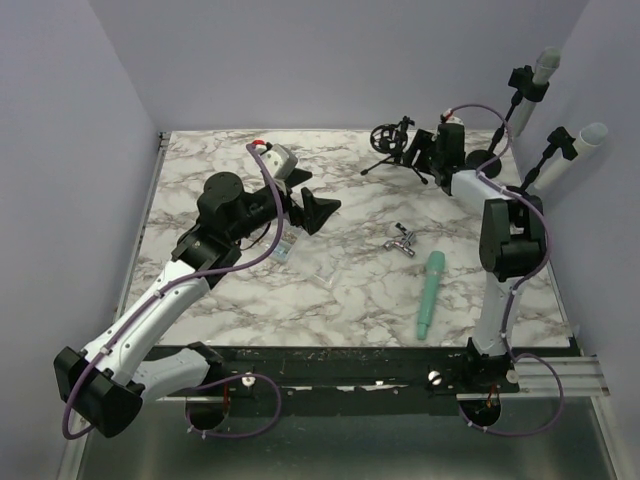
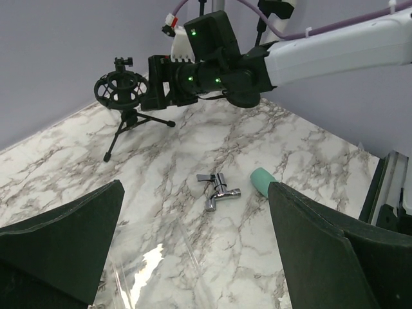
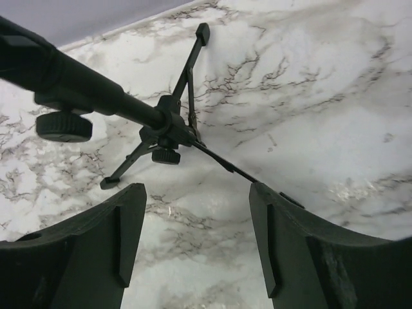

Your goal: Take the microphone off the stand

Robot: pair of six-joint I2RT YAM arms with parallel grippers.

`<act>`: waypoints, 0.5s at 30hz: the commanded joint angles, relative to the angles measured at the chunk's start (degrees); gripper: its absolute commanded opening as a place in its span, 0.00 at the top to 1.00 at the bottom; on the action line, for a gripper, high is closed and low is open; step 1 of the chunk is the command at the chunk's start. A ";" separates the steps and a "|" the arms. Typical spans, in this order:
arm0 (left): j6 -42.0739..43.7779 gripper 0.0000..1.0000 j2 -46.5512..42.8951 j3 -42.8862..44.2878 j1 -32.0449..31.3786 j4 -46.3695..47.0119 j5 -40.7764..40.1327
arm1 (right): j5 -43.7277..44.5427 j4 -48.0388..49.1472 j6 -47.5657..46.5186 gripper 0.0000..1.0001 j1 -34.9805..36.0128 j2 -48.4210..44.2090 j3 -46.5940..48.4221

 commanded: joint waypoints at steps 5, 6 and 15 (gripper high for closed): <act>-1.38 0.02 -3.18 0.82 -0.34 1.23 2.36 | 12.10 -8.03 -1.53 0.25 0.04 -13.88 -6.72; -1.42 0.02 -3.37 0.68 -0.42 1.37 1.87 | 12.77 -8.04 -1.40 0.25 0.04 -15.89 -8.31; -1.13 0.02 -4.36 0.56 -1.90 1.10 1.31 | 19.26 -8.04 -0.13 0.19 -0.18 -32.42 -17.81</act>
